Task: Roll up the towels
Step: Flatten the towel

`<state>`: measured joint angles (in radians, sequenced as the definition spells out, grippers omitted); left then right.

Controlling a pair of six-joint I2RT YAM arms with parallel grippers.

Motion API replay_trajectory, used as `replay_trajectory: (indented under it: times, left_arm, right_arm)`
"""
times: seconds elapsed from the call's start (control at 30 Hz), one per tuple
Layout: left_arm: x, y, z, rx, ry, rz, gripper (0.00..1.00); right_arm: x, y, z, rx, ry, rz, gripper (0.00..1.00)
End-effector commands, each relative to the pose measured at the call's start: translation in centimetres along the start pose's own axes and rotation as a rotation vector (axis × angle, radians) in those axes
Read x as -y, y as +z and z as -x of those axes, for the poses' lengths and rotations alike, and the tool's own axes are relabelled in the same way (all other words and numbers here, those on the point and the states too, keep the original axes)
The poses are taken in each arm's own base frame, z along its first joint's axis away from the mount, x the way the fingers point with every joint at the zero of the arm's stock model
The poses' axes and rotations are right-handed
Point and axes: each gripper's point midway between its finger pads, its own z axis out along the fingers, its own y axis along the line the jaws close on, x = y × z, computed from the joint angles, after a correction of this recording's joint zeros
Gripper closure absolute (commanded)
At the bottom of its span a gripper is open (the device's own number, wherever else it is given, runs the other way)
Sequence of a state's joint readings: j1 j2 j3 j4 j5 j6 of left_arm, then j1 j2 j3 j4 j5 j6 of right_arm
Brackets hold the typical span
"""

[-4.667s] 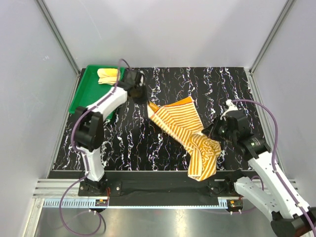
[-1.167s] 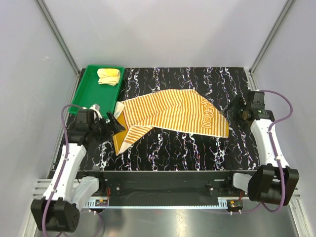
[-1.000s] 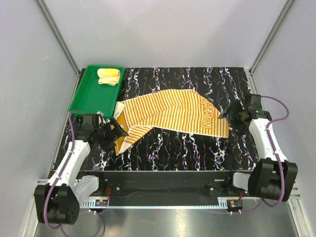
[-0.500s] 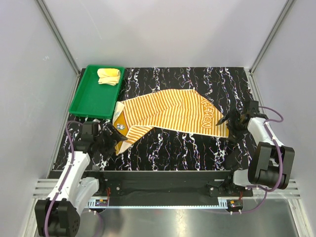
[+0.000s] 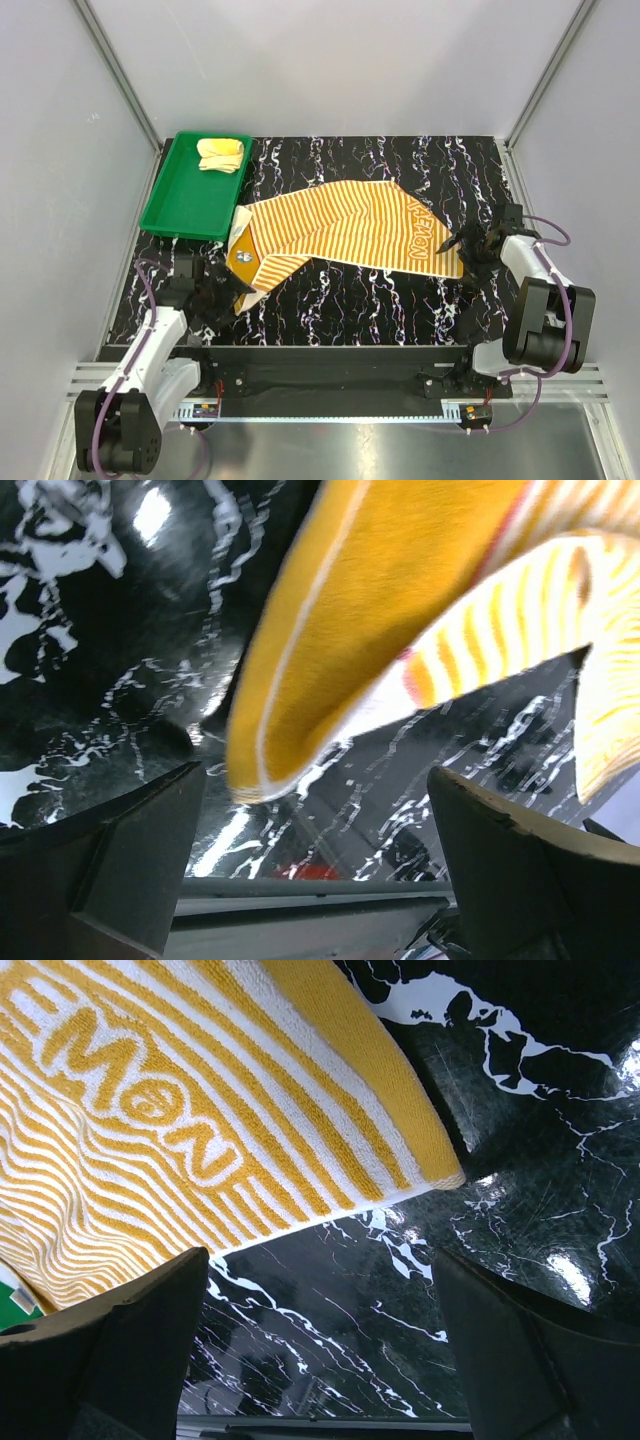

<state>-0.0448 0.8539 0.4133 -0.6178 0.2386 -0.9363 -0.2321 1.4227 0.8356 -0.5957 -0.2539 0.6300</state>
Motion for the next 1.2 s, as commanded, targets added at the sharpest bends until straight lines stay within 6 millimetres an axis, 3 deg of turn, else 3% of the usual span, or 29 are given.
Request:
replay_trajectory:
  times: [0.0, 0.17, 0.3, 0.4, 0.5, 0.57, 0.8, 0.97, 1.17]
  left_arm:
    - [-0.9, 1.1, -0.3, -0.004, -0.036, 0.018, 0.01]
    - [-0.8, 2.0, -0.3, -0.007, -0.042, -0.003, 0.01]
    - [-0.8, 2.9, -0.1, -0.011, -0.024, -0.006, 0.02]
    - [-0.5, 3.3, -0.2, -0.017, -0.011, -0.032, 0.16]
    - [-0.1, 3.4, -0.2, -0.017, -0.003, -0.061, 0.42]
    - [0.0, 3.4, -0.2, -0.019, 0.002, -0.067, 0.59]
    - [0.3, 3.2, -0.2, -0.022, 0.038, -0.085, 1.00]
    - [1.2, 2.6, 0.9, 0.016, 0.064, -0.093, 1.00]
    - [1.5, 2.8, 1.1, 0.010, 0.089, -0.092, 1.00]
  right_arm:
    - [-1.1, -0.1, 1.0, 0.013, -0.023, 0.043, 0.00]
    - [-1.3, 0.3, 1.0, 0.014, -0.013, 0.063, 0.01]
    - [-1.2, 0.6, 0.4, 0.000, -0.002, 0.076, 0.09]
    - [-0.8, 0.8, 0.1, -0.004, 0.006, 0.071, 0.19]
    - [-0.3, 1.0, 0.0, 0.000, 0.020, 0.056, 0.26]
    - [0.0, 1.1, 0.0, 0.008, 0.026, 0.041, 0.27]
    - [2.8, 0.7, 1.7, 0.087, 0.069, -0.071, 0.26]
    - [5.3, 2.0, 2.3, 0.033, 0.144, -0.111, 0.29]
    - [5.6, 3.7, 1.4, -0.033, 0.185, -0.083, 0.44]
